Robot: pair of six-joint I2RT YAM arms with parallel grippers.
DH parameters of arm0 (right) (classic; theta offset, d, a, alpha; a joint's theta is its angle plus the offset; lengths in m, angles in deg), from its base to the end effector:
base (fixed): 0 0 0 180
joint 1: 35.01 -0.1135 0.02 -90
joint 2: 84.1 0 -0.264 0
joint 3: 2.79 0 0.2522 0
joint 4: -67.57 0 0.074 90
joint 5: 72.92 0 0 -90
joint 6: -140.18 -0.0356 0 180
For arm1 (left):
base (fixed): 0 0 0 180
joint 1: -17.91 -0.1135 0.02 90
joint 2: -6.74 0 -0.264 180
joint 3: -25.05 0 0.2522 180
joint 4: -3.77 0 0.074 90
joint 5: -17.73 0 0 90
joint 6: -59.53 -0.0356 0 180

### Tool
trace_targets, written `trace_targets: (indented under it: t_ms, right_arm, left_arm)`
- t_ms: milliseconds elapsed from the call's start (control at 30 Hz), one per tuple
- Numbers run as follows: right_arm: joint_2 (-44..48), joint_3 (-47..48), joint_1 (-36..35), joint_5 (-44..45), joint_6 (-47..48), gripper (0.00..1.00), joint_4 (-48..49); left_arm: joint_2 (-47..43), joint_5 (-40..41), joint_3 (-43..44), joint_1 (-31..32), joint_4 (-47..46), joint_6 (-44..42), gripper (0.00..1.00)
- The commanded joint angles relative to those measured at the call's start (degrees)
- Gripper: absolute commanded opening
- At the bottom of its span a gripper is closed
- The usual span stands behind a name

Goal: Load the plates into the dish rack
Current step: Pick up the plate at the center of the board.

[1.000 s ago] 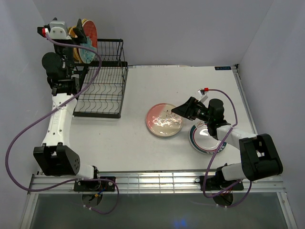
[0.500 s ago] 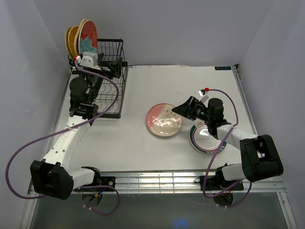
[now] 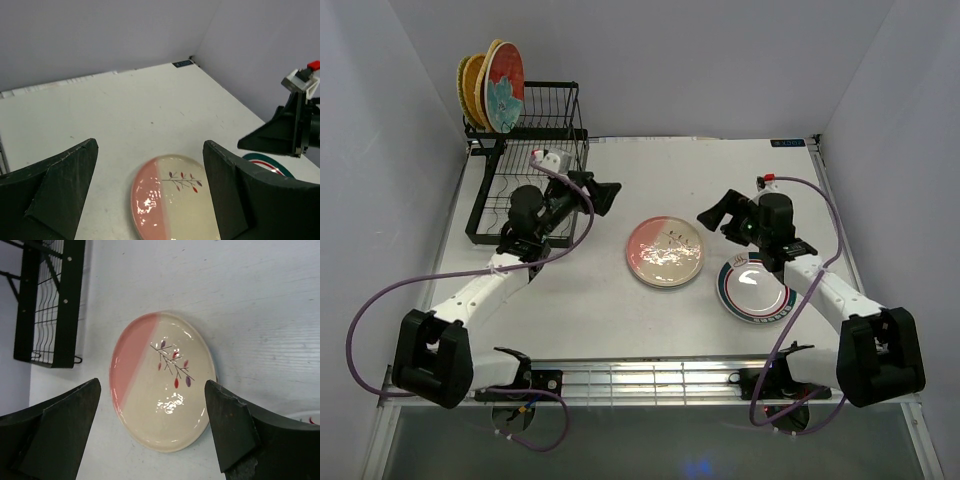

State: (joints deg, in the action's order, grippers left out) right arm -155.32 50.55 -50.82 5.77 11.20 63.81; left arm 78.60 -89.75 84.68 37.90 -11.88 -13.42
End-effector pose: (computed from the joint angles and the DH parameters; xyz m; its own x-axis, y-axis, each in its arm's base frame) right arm 0.2639 0.0820 0.2459 -0.5542 0.4842 -0.6771 -0.1208 0.7580 0.6409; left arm 0.2708 -0.1099 0.3174 -0.1246 -0.2523 -0.9596 0.5976 0.7530 -0.2756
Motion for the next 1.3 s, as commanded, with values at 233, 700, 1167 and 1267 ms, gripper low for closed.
trace_targets:
  t_ms: [233, 700, 1167, 1267]
  right_arm:
    - [4.07, 10.17, -6.77, 29.57, -4.59, 0.9, -23.34]
    - [10.05, 2.53, -9.85, 44.97, -18.06, 0.9, -40.94]
    - [-12.43, 13.07, -7.04, 37.24, -15.78, 0.9, -41.29]
    - [-16.04, 15.7, -6.51, 36.89, -15.07, 0.93, -41.2]
  left_arm:
    - [2.15, -2.65, -6.4, 5.23, -3.72, 1.84, 0.96]
    - [2.32, -1.6, -10.09, 5.85, -6.1, 3.33, 0.96]
    - [2.15, 0.51, -10.45, 5.85, -6.1, 2.8, 0.96]
    - [2.06, 0.6, -10.53, 5.85, -6.1, 2.72, 0.96]
